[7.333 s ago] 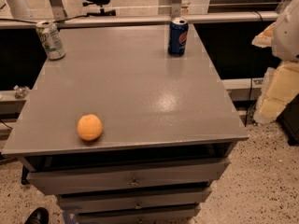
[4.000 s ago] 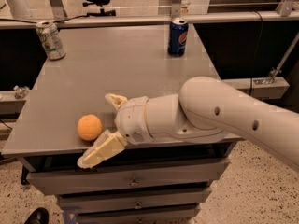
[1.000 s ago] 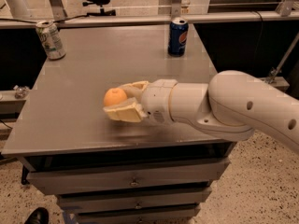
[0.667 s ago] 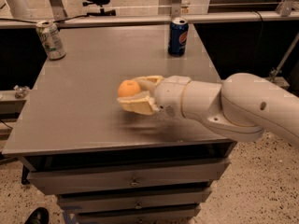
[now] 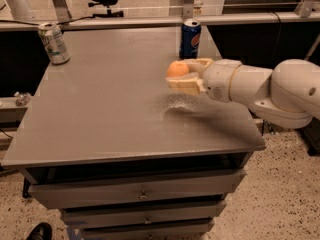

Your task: Move orange near pepsi can

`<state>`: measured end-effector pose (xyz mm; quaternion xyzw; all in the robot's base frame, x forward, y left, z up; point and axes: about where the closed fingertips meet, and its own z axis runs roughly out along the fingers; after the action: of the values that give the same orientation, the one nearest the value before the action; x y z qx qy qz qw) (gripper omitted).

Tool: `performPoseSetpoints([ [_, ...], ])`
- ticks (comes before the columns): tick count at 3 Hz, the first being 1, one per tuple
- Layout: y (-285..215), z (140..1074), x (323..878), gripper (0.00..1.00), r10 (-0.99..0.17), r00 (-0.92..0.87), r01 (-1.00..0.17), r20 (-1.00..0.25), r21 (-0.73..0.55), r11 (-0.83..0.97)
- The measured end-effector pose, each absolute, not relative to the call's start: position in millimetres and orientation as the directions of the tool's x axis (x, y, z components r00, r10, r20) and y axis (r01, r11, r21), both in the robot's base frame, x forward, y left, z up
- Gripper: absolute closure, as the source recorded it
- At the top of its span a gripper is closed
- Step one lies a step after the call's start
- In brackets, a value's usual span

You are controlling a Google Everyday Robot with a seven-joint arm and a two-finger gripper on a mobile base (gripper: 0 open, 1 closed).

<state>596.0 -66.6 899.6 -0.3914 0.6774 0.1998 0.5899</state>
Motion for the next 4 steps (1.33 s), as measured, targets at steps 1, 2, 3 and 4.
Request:
performPoseSetpoints([
  [1,-114,902,639,1.00,-0.332,-0.008,-0.736,-0.943,-0.219,0.640],
  [2,-156,895,678,1.00,-0.368,-0.041,-0.715,-0.929,-0.230,0.660],
  [3,-175,887,710,1.00,-0.377,-0.055,-0.712,-0.925,-0.228,0.664],
  [4,-177,881,733,1.00,-0.358,-0.048,-0.713,-0.932,-0.219,0.666],
])
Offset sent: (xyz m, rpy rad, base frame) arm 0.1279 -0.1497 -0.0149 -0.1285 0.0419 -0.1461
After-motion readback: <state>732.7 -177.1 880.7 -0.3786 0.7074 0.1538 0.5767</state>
